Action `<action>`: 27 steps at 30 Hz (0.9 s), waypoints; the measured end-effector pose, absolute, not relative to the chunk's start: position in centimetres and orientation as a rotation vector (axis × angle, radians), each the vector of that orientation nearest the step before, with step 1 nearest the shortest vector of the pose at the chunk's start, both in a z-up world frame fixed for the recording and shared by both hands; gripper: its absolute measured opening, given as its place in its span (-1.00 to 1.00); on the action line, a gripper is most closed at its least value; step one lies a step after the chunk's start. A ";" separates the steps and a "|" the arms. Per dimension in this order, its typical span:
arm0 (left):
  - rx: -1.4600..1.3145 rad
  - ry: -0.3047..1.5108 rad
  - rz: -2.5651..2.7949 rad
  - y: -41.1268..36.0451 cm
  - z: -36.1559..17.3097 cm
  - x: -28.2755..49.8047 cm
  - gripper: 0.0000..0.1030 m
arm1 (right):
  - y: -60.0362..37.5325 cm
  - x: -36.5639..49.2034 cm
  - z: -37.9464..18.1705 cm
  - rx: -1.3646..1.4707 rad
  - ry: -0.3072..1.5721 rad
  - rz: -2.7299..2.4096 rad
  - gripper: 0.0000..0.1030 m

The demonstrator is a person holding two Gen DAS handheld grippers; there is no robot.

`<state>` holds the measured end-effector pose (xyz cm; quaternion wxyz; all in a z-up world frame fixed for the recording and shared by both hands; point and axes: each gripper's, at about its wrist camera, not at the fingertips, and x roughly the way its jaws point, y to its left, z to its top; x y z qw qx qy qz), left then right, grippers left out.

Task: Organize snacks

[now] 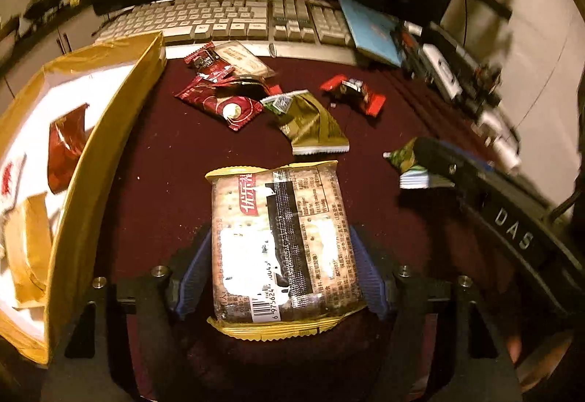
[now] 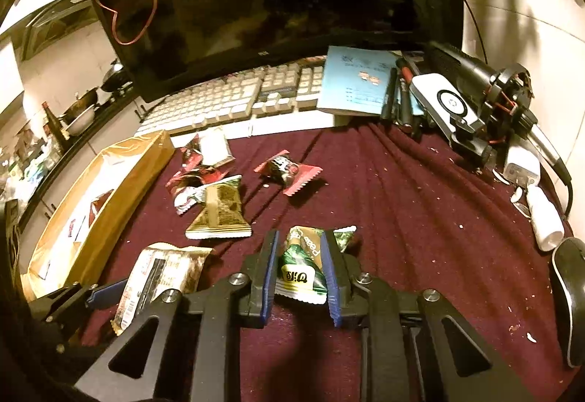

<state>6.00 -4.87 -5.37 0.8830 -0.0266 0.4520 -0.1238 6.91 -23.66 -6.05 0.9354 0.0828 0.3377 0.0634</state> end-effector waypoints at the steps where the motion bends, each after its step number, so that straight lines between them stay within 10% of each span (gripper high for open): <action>1: -0.081 0.931 -0.261 -4.4 -5.1 5.9 0.37 | -23.5 6.9 -6.0 0.165 0.690 0.142 -0.76; 5: -0.162 0.864 -0.273 -2.6 -3.4 5.0 0.37 | -23.3 7.0 -6.1 0.154 0.711 0.125 -0.75; 10: -0.257 0.808 -0.259 0.0 -1.9 4.3 0.37 | -23.2 7.0 -6.8 0.176 0.796 0.114 -0.13; 27: -0.342 0.716 -0.217 5.8 -0.5 3.2 0.37 | -23.4 8.0 -6.1 0.263 0.831 0.146 -0.22</action>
